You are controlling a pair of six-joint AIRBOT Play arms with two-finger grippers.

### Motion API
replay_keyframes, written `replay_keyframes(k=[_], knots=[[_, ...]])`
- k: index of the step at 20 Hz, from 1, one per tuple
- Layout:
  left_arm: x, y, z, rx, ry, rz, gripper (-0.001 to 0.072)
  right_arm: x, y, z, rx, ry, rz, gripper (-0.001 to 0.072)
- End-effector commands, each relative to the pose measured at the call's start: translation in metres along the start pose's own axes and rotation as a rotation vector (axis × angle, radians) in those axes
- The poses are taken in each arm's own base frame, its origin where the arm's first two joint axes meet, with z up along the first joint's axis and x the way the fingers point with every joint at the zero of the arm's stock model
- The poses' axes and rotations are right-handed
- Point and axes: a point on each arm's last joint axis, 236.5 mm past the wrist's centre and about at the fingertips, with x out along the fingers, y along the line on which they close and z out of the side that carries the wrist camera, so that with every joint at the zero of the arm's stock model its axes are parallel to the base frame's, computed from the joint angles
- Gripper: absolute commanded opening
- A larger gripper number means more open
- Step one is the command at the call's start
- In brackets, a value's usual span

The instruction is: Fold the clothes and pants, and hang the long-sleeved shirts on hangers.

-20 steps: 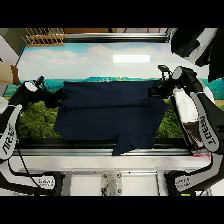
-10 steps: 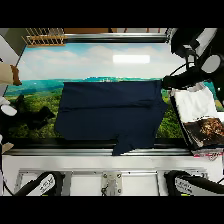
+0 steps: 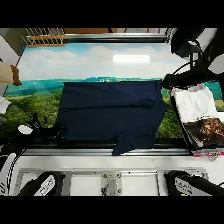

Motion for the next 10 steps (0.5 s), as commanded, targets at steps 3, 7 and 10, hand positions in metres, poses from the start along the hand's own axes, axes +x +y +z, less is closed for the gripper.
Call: replay_keyframes(k=[3, 7, 10], knots=[[0.019, -0.022, -0.006, 0.053, 0.075, 0.002, 0.0058, 0.014, -0.004, -0.034, 0.023, 0.084, 0.004, 0.0492], [0.000, -0.035, 0.009, 0.086, 0.020, -0.027, 0.0007, 0.039, -0.032, -0.127, 0.160, 0.258, -0.021, 0.0492], [-0.016, -0.042, 0.014, 0.124, -0.034, -0.046, 0.0007, 0.061, -0.044, -0.219, 0.336, 0.440, -0.008, 0.0521]])
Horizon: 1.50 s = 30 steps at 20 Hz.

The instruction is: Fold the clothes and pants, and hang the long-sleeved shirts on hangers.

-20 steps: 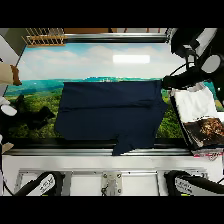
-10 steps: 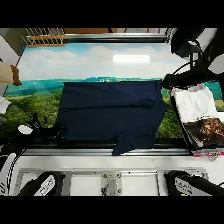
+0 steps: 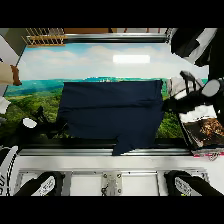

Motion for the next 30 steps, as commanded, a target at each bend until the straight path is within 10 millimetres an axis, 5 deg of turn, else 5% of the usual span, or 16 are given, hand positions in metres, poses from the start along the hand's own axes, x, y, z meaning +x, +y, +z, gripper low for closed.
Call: replay_keyframes(k=[1, 2, 4, 13, 18, 22, 27, 30], knots=[[-0.017, -0.008, 0.007, 0.053, -0.053, -0.012, 0.0006, 0.050, -0.021, -0.088, 0.150, 0.206, 0.038, 0.0612], [-0.020, -0.010, 0.008, 0.057, -0.065, -0.017, 0.0007, 0.062, -0.020, -0.106, 0.161, 0.249, 0.059, 0.0667], [-0.024, -0.012, 0.010, 0.064, -0.081, -0.024, 0.0006, 0.083, -0.004, -0.125, 0.176, 0.267, 0.149, 0.0653], [-0.024, -0.013, 0.010, 0.064, -0.083, -0.025, 0.0006, 0.119, 0.041, -0.150, 0.023, 0.314, 0.212, 0.0649], [-0.024, -0.012, 0.009, 0.065, -0.079, -0.023, 0.0007, 0.118, 0.043, -0.150, -0.026, 0.309, 0.195, 0.0017], [-0.056, -0.004, -0.005, 0.199, -0.053, 0.062, 0.0006, 0.073, 0.022, -0.144, -0.148, 0.298, 0.062, 0.0015], [-0.121, -0.005, -0.071, 0.300, 0.046, 0.096, 0.0006, -0.009, 0.001, -0.153, -0.234, 0.259, -0.096, 0.0014], [-0.142, -0.021, -0.075, 0.361, 0.003, 0.073, 0.0006, -0.036, 0.006, -0.132, -0.232, 0.200, -0.116, 0.0014]])
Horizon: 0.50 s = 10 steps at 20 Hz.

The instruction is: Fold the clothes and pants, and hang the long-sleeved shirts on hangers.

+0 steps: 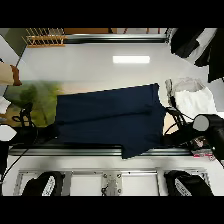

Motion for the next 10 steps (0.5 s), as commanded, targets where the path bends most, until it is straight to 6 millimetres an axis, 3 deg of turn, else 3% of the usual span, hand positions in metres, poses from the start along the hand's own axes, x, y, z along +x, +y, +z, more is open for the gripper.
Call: replay_keyframes(k=[1, 5, 10], knots=[[-0.027, -0.013, -0.012, 0.066, 0.005, 0.006, 0.0006, -0.040, -0.008, 0.009, 0.015, -0.040, -0.068, 0.0014], [-0.017, -0.021, 0.036, 0.065, 0.001, 0.013, 0.0006, -0.061, -0.010, 0.079, 0.009, -0.123, -0.074, 0.0014], [0.033, -0.012, 0.085, 0.061, 0.102, 0.035, 0.0006, -0.053, -0.014, 0.185, 0.013, -0.221, -0.048, 0.0014]])
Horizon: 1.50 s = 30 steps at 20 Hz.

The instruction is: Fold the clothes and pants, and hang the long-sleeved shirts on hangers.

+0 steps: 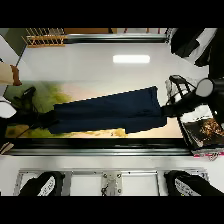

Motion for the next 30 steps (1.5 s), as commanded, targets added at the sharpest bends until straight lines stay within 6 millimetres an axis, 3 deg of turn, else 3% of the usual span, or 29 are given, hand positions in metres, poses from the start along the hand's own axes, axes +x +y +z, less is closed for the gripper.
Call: replay_keyframes(k=[1, 7, 14, 15, 16, 17, 18, 19, 22, 25, 26, 27, 28, 30], knots=[[0.036, 0.008, 0.035, -0.002, 0.064, 0.013, 0.0006, 0.022, -0.002, 0.076, 0.011, -0.087, 0.020, 0.0014], [0.089, 0.020, 0.082, -0.042, 0.125, 0.026, 0.0006, 0.072, -0.005, 0.153, 0.043, -0.197, 0.054, 0.0014], [0.116, 0.021, 0.121, -0.047, 0.141, 0.020, 0.0007, 0.100, 0.013, 0.197, 0.090, -0.332, 0.131, 0.0017], [0.115, 0.020, 0.127, -0.044, 0.131, 0.018, 0.0030, 0.101, 0.017, 0.201, 0.104, -0.345, 0.151, 0.0020], [0.113, 0.019, 0.133, -0.040, 0.117, 0.016, 0.0304, 0.101, 0.020, 0.206, 0.120, -0.361, 0.173, 0.0045], [0.109, 0.017, 0.141, -0.039, 0.092, 0.014, 0.0591, 0.098, 0.024, 0.211, 0.130, -0.385, 0.196, 0.0290], [0.104, 0.014, 0.147, -0.045, 0.073, 0.012, 0.0619, 0.094, 0.026, 0.217, 0.128, -0.410, 0.206, 0.0575], [0.096, 0.011, 0.154, -0.037, 0.057, 0.009, 0.0619, 0.085, 0.026, 0.223, 0.125, -0.438, 0.211, 0.0681], [0.060, -0.004, 0.169, -0.003, -0.014, -0.005, 0.0619, 0.059, 0.005, 0.223, 0.117, -0.449, 0.204, 0.0681], [0.031, -0.018, 0.160, 0.027, -0.080, -0.016, 0.0617, 0.066, -0.044, 0.179, 0.077, -0.284, 0.198, 0.0682], [0.027, -0.023, 0.153, 0.037, -0.091, -0.018, 0.0525, 0.072, -0.058, 0.161, 0.076, -0.218, 0.218, 0.0684], [0.025, -0.027, 0.143, 0.046, -0.099, -0.021, 0.0194, 0.076, -0.073, 0.148, 0.098, -0.173, 0.247, 0.0686], [0.025, -0.033, 0.133, 0.060, -0.101, -0.026, 0.0013, 0.082, -0.089, 0.139, 0.155, -0.153, 0.286, 0.0687], [0.028, -0.047, 0.113, 0.096, -0.095, -0.035, 0.0007, 0.097, -0.112, 0.124, 0.260, -0.121, 0.366, 0.0687]])
